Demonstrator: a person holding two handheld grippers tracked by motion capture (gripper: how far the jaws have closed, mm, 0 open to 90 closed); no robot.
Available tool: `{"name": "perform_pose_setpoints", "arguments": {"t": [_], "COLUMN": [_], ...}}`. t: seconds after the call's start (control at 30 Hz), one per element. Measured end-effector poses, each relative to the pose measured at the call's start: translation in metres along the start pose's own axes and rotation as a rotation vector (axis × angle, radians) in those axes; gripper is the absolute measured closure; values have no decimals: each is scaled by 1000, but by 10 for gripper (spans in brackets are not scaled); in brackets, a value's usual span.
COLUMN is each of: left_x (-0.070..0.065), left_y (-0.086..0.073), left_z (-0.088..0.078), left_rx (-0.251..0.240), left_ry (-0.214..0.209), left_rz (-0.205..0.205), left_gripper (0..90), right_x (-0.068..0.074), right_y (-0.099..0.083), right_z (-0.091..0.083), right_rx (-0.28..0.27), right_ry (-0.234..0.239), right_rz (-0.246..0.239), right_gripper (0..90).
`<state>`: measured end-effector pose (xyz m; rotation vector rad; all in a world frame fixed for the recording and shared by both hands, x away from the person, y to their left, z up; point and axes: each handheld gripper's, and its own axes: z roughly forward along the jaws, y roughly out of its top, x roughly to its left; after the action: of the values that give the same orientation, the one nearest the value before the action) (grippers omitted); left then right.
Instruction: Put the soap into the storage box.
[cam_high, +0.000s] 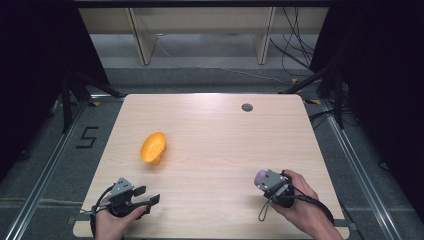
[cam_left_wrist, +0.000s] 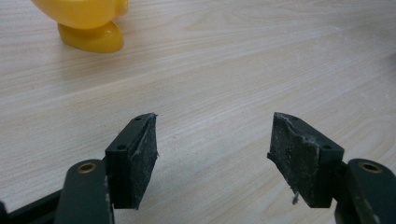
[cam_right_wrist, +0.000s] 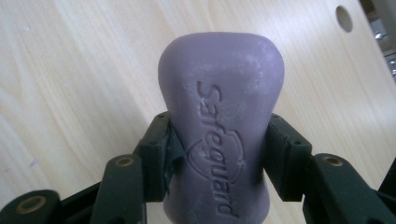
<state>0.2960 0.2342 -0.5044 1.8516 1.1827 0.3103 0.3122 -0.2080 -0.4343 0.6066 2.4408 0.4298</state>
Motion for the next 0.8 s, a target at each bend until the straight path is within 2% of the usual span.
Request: {"name": "perform_pose_setpoints", "arguments": {"t": [0.07,0.1,0.13,0.17,0.2,0.27,0.37,0.4,0.47,0.5,0.53,0.57,0.63,0.67,0.7,0.73,0.77,0.8], "left_x": [-1,-1,-1,-1,-1,-1,-3,-3,-6,-8,-9,-10,-12,-13,-14,-15,-16,-18], "left_y": [0,0,0,0,0,0,2,2,4,5,6,7,10,13,15,17,20,23], "left_z": [1,1,1,1,1,1,0,2,2,3,4,5,7,8,8,8,9,9], "left_rx": [-3,-6,-6,-7,-9,-13,-22,-34,-29,-29,-31,-31,-31,-35,-36,-36,-41,-50], "left_ry": [1,0,0,-1,-3,-16,-10,-30,-30,-37,-65,-79,-90,-100,-108,-110,-124,-124], "left_rz": [-9,-7,-8,-7,-5,2,4,3,9,2,5,10,22,28,29,37,35,42], "left_gripper": [316,316,316,316,316,309,300,297,287,284,279,275,267,265,264,264,264,263], "right_x": [0,1,2,2,3,3,6,6,6,8,8,10,11,12,12,13,14,16], "right_y": [2,3,4,6,7,9,12,14,17,18,19,20,23,23,25,26,27,28], "right_z": [0,1,0,1,0,2,2,2,3,2,2,2,3,3,3,3,3,2], "right_rx": [-5,-14,-12,-23,-16,-28,-30,-37,-55,-48,-54,-60,-74,-74,-85,-86,-103,-106], "right_ry": [7,-6,0,-13,-8,-17,-23,-27,-38,-39,-35,-49,-63,-71,-73,-81,-85,-91], "right_rz": [-15,-22,-13,-34,-23,-41,-30,-43,-63,-45,-62,-52,-86,-69,-99,-92,-106,-85], "right_gripper": [500,500,500,500,500,500,500,500,500,500,500,500,500,500,500,500,500,500]}}
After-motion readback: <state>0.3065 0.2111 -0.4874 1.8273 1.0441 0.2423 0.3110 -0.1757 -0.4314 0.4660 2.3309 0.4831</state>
